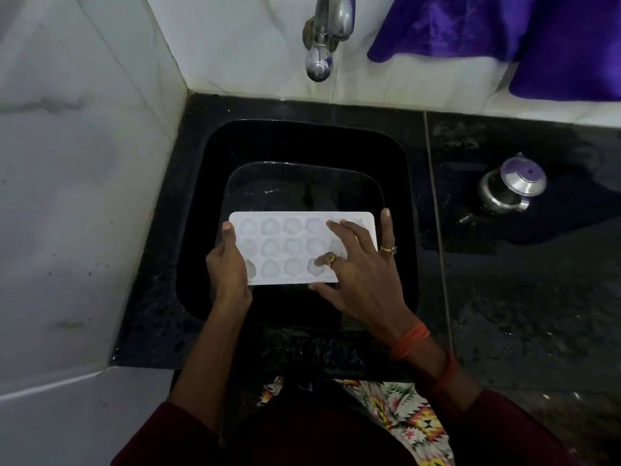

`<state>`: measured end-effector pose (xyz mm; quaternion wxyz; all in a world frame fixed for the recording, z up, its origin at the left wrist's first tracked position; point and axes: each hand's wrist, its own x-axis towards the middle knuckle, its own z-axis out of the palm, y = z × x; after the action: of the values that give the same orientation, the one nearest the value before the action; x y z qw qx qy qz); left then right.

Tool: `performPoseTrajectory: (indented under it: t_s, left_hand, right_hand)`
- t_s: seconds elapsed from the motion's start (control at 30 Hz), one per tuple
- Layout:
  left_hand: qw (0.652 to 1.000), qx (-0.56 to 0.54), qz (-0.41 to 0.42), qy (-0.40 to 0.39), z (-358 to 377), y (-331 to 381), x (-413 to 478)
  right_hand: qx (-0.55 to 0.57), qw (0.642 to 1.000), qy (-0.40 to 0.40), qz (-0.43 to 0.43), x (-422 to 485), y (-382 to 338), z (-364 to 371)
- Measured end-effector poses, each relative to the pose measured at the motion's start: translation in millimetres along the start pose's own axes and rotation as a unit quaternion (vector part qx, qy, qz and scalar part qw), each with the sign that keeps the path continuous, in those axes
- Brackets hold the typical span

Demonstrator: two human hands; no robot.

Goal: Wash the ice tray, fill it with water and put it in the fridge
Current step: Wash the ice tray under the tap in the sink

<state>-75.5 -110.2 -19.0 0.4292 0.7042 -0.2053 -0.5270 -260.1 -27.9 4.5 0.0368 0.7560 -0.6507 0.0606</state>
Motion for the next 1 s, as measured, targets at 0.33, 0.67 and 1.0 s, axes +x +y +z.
performPoseTrajectory:
  t_s: [0.33, 0.67, 1.0]
  left_hand:
    - [1.000, 0.019, -0.015, 0.005, 1, -5, 1]
    - [0.999, 0.018, -0.027, -0.006, 3, -4, -3]
    - [1.000, 0.016, -0.026, -0.006, 3, -4, -5]
  right_hand:
    - [0.044, 0.997, 0.044, 0.042, 5, 2, -2]
    - [0.047, 0.997, 0.037, 0.040, 3, 0, 7]
    - [0.039, 0.998, 0.033, 0.034, 6, 0, 9]
